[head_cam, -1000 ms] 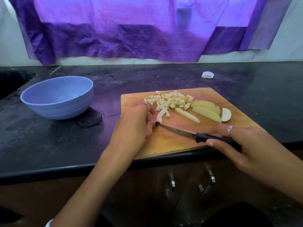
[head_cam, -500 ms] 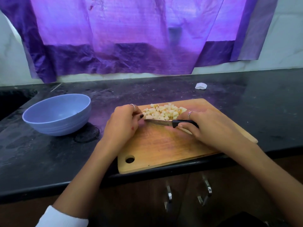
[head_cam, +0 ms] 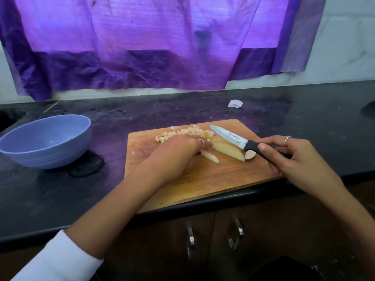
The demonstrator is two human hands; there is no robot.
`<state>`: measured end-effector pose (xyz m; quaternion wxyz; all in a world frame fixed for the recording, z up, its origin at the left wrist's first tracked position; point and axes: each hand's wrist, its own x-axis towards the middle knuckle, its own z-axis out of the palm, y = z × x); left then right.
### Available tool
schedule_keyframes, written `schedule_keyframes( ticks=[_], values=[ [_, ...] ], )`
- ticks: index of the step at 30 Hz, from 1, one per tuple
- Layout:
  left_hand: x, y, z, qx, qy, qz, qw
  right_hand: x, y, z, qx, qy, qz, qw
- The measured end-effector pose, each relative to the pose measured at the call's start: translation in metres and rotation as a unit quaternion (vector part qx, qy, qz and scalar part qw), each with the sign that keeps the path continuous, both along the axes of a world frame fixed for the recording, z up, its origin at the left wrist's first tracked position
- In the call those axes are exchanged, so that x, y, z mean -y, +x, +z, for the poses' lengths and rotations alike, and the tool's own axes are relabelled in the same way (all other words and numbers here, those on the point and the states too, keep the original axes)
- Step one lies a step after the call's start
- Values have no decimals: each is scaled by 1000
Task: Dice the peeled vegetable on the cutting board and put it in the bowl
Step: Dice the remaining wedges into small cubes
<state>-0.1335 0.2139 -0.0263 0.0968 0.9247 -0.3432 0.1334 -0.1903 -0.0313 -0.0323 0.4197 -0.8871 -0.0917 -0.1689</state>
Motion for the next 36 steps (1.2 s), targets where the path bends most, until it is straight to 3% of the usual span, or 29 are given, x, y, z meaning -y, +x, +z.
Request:
schedule_keyframes(
  ticks=[4, 11, 17, 22, 26, 33, 36],
  values=[
    [3, 10, 1, 6, 34, -38, 999, 2, -2, -5, 23, 25, -3, 999],
    [9, 1, -2, 55, 42, -18, 997, 8, -11, -12, 24, 35, -10, 999],
    [-17, -29, -7, 85, -32, 83, 992, -2, -27, -15, 14, -19, -8, 1000],
    [-37, -58, -14, 51, -81, 146, 985, -38, -40, -13, 60, -108, 47, 991],
    [-37, -68, -24, 24, -140, 194, 971, -64, -44, -14, 86, -145, 36, 985],
    [-45, -76, -32, 37, -213, 215, 953, -79, -51, -14, 79, -195, 42, 977],
    [-56, -80, -35, 27, -236, 215, 947, -83, -56, -10, 117, -254, 15, 960]
  ],
)
